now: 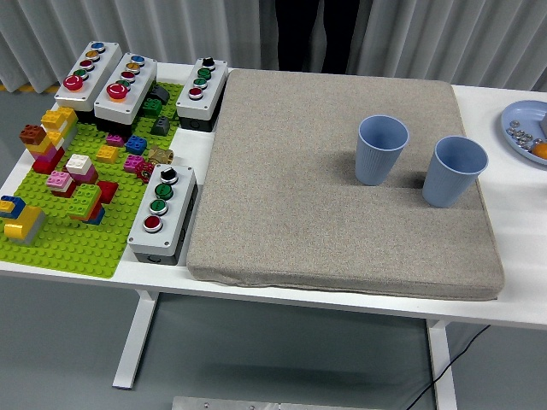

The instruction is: Pick cup pour cup place

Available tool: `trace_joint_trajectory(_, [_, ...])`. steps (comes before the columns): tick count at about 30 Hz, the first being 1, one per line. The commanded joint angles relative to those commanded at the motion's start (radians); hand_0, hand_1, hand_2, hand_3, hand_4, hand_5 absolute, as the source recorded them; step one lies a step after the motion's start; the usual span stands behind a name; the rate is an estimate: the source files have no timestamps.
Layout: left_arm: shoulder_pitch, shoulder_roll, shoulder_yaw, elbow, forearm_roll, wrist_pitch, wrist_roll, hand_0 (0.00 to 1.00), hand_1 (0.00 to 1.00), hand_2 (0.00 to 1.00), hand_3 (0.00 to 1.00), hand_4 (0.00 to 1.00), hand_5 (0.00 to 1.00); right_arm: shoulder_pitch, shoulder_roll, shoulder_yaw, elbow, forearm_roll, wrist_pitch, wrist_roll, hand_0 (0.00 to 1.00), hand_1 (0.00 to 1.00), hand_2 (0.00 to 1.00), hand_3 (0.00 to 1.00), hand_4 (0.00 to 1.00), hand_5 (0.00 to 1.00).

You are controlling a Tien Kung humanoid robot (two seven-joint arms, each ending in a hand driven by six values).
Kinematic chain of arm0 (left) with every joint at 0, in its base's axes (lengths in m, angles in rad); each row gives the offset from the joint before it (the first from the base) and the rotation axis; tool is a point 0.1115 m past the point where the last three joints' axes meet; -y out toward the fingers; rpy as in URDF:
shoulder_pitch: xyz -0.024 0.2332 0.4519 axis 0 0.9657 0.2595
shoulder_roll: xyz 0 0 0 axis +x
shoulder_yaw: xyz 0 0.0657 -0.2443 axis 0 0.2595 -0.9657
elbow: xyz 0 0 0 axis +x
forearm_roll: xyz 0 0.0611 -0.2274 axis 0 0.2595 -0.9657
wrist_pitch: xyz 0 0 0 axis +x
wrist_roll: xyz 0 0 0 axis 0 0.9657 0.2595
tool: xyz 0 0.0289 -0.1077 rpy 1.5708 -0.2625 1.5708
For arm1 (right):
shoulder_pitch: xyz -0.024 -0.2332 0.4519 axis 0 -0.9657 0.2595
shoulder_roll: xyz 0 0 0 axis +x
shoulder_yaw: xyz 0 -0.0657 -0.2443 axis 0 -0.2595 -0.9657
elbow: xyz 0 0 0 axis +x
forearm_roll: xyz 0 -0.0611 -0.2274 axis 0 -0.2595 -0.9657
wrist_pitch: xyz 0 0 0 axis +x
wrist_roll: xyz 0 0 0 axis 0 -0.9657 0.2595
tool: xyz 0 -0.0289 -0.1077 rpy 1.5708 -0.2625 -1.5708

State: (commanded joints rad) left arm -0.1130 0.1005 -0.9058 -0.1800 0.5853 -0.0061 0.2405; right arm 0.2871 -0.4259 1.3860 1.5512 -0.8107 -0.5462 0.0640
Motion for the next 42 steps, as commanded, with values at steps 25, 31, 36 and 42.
trace_joint_trajectory(25, [0.005,-0.005,0.000,0.000,0.016,-0.005,0.005,0.760,0.801,0.845,0.758,0.508,0.954,-0.273,0.052,-0.234,-0.027,-0.140,-0.056,0.097,0.892,0.783,0.793,0.783,0.775,0.908])
trace_joint_trajectory(31, [0.002,-0.006,0.000,0.000,0.014,-0.004,0.005,0.760,0.801,0.844,0.759,0.508,0.954,-0.268,0.064,-0.253,-0.102,-0.194,-0.061,0.114,0.891,0.782,0.794,0.785,0.774,0.901])
trace_joint_trajectory(36, [0.000,-0.008,0.001,0.000,0.012,-0.005,0.006,0.759,0.801,0.844,0.758,0.508,0.954,-0.268,0.069,-0.263,-0.151,-0.264,-0.066,0.119,0.887,0.783,0.793,0.788,0.780,0.856])
trace_joint_trajectory(42, [0.000,-0.010,0.001,0.000,0.013,-0.005,0.007,0.759,0.801,0.844,0.759,0.508,0.954,-0.258,0.078,-0.286,-0.176,-0.367,-0.053,0.065,0.886,0.785,0.812,0.819,0.875,0.556])
